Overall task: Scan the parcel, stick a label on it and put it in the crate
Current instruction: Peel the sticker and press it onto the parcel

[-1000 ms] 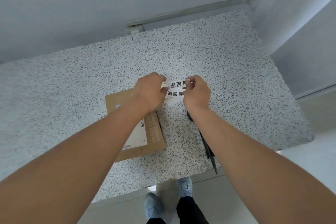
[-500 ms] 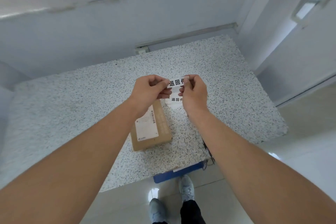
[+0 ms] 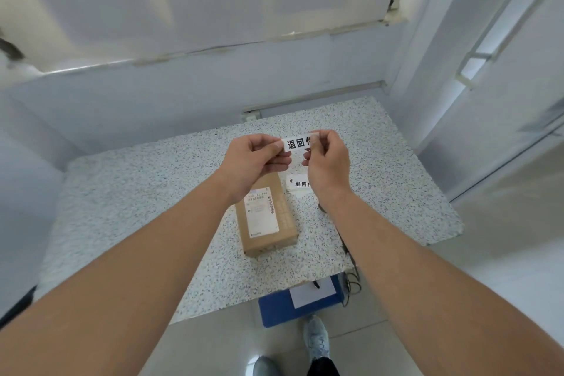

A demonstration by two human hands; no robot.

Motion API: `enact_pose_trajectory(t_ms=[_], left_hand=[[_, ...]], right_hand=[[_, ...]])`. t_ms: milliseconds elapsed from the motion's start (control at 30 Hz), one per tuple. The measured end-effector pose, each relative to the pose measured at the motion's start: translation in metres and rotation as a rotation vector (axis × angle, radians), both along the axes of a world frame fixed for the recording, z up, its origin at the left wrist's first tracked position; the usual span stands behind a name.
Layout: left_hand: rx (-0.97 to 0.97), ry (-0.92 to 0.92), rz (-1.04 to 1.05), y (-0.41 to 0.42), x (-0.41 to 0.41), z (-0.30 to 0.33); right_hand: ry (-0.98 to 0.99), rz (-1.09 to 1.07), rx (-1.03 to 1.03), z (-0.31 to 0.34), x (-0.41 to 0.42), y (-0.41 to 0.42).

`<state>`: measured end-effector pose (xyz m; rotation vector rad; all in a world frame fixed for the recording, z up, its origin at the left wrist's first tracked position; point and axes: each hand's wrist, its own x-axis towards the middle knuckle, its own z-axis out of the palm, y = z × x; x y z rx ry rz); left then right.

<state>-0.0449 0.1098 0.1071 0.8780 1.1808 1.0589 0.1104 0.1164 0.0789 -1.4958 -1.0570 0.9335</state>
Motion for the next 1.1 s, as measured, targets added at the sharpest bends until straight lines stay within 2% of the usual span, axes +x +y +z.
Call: enact_pose_trajectory(t_ms=[100,167,267,367,767,1100], left_hand=[[0.014,0.005,-0.004,-0.007,-0.002,0.009],[0.033,0.027,0.014,-0.009,-0.004,0.013],[0.057,0.042,0.059,-0.011,-0.006,0.016],[0.061,0.043,0.062,-0.012,-0.009,0.018],[0.096,0.049,0.049,-0.017,-0.015,0.023],[0.105,0.043,0.049,-0.022,-0.011,0.027]], right_hand=[[-0.012,0.031,-0.017,0.011,-0.002,-0.006],[-0.119,0.054,-0.003,0.015,-0.003,-0.011],[-0.369,0.028,0.201,0.022,-0.001,-0.02],[-0.493,0.125,0.368,0.026,0.001,-0.025],[-0.6,0.186,0.363,0.031,-0.002,-0.029],[-0.587,0.233,0.387,0.038,0.005,-0.032]])
